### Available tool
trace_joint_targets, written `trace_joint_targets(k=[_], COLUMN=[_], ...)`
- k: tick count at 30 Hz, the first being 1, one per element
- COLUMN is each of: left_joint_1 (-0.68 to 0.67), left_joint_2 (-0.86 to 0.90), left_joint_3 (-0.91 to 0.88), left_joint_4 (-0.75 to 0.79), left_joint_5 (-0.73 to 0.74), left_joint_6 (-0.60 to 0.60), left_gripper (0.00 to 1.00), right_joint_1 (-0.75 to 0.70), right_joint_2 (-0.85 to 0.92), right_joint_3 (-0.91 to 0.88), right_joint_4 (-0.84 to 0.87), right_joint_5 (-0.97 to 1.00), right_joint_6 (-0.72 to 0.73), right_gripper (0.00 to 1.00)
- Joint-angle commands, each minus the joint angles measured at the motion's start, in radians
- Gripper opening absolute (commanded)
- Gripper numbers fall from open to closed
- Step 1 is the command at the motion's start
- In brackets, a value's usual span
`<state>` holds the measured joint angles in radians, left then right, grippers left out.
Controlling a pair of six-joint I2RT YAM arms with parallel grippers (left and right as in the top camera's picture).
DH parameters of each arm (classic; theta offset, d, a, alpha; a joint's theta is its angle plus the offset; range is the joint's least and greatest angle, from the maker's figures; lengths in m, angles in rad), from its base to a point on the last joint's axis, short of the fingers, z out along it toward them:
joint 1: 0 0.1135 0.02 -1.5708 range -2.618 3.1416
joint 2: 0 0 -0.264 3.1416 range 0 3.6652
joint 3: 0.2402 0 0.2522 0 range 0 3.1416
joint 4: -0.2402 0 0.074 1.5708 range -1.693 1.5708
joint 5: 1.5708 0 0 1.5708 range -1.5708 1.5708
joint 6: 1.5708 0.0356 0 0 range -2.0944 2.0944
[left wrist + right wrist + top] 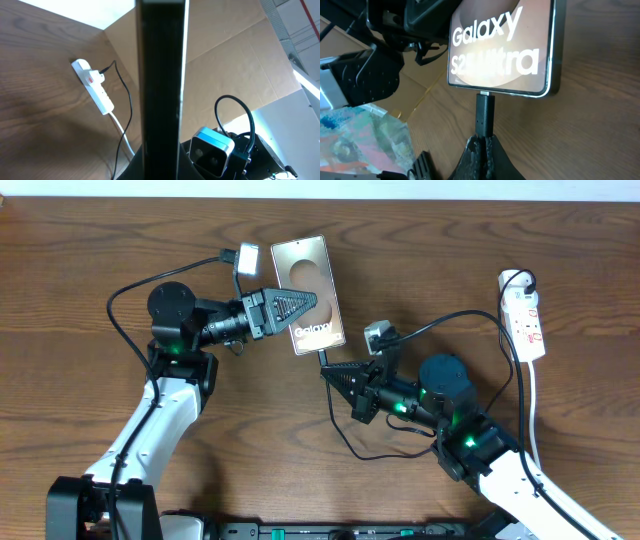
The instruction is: Plug charger to phone and switch on socket
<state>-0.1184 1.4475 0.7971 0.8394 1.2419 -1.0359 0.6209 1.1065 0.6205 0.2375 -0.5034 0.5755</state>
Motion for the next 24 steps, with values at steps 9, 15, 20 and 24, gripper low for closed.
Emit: trace_joint_targets(k=[9,15,20,24], left_joint_1=[-0.007,-0.007,-0.007,-0.007], left_joint_2=[-0.010,-0.011,-0.010,-0.010], left_joint_3=[0.018,0.018,0.018,0.018], left_joint_4=[0.006,0.007,0.006,0.006], left_joint_5=[0.059,0.045,0.021,-0.003], left_joint_6=[0.007,0.007,0.007,0.008], left_gripper=[0.08,0.07,0.07,0.08], right_joint_1=[-0.024,-0.024,-0.024,-0.024], right_joint_2=[0.001,0.001,0.001,-0.001], right_joint_3=[0.014,0.014,0.014,0.014], right_joint_4=[-0.017,-0.061,-0.077,-0.084], right_joint_5=[0.022,-0.007,-0.031,-0.048], right_joint_6=[0.006,-0.009,-0.016,-0.016], right_gripper=[0.08,0.17,0.23,0.26])
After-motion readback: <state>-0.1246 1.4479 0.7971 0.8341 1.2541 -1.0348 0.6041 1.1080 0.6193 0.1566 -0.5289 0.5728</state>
